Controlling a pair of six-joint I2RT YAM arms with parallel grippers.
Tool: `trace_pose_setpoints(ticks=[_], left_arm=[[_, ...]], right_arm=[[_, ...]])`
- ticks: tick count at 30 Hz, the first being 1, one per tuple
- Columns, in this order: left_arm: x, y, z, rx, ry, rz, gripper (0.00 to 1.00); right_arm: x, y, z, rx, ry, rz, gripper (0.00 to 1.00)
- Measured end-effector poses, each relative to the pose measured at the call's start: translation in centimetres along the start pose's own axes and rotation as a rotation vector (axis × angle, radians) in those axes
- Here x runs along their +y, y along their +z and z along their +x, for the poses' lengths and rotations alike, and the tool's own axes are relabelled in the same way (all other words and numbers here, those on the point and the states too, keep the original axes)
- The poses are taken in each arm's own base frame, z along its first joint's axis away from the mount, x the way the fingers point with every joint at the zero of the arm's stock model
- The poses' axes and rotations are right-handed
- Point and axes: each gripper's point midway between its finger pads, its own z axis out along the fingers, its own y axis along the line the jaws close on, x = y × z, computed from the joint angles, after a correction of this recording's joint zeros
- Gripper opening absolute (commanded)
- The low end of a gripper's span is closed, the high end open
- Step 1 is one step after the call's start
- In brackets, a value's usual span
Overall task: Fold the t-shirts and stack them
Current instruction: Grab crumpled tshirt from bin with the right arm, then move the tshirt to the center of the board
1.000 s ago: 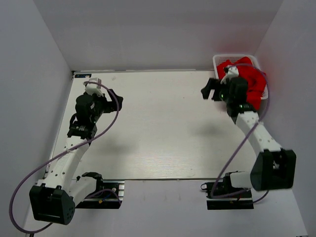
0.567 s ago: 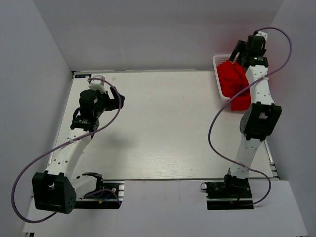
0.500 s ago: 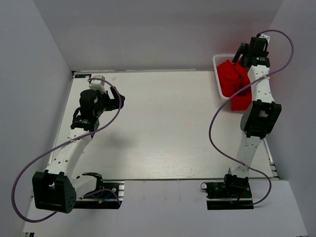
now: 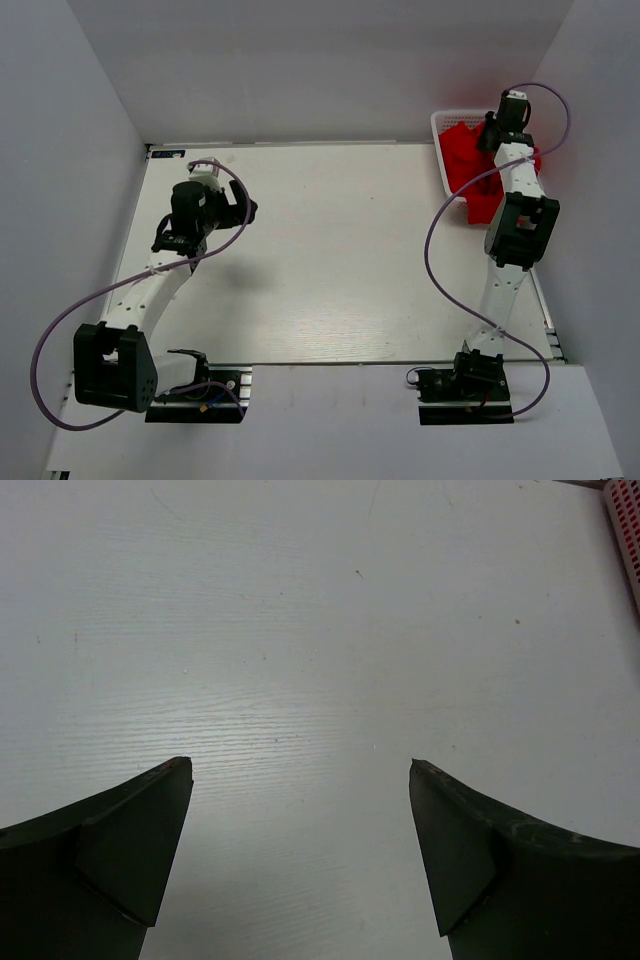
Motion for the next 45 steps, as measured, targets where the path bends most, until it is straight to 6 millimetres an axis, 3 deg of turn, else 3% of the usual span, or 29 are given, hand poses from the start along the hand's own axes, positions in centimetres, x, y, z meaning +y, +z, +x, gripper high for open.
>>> trace_pose_setpoints(ticks=[2,3,12,16,18,20,26,29,32,34,45], left_arm=[[0.0,0.2,0.3,0.011,-0.004,0.002,1.00],[0.0,0.2,0.4,0.013,-0.005,0.003,1.00],[-0.3,0.0,0.3,0.011,-0.014,0.019,1.00],[-0.8,-0.6,-0.2,-0.007,-0.014,0.038,1.00],[-1.2,-1.0,-0.7,-0.022,-0.011,0.050,1.00],[-1.6,-1.5,-1.2,-0.041,-0.007,0.064,1.00],[-2.4,-3.0,-2.6,-0.093,0.003,0.089,1.00],[-2.7,-3.7,-3.2,-0.113,0.007,0.099,1.00],[-2.8,-4.1,-3.3,-0.118,0.009,0.103,1.00],[-2.9,-4.4,-3.4,-0.120,0.009,0.104,1.00],[-3.0,-5.8,-3.8,-0.101,0.000,0.082,1.00]], right_arm=[[0.0,0.3,-0.7,-0.037,-0.002,-0.002,0.17],[-0.1,0.4,-1.0,-0.051,-0.004,-0.002,0.00],[-0.2,0.5,-2.8,-0.117,-0.024,-0.048,0.00],[0.7,-1.8,-5.0,-0.157,-0.043,-0.107,0.00],[1.3,-4.5,-7.6,-0.212,-0.052,-0.137,0.00],[2.0,-8.7,-11.2,-0.297,-0.060,-0.170,0.00],[4.7,-24.5,-22.1,-0.643,-0.110,-0.306,0.00],[7.5,-32.0,-25.4,-0.799,-0.159,-0.432,0.00],[11.1,-37.9,-26.6,-0.901,-0.200,-0.591,0.00],[13.2,-40.5,-27.0,-0.947,-0.220,-0.689,0.00],[23.5,-52.1,-24.8,-1.067,-0.275,-1.203,0.00]])
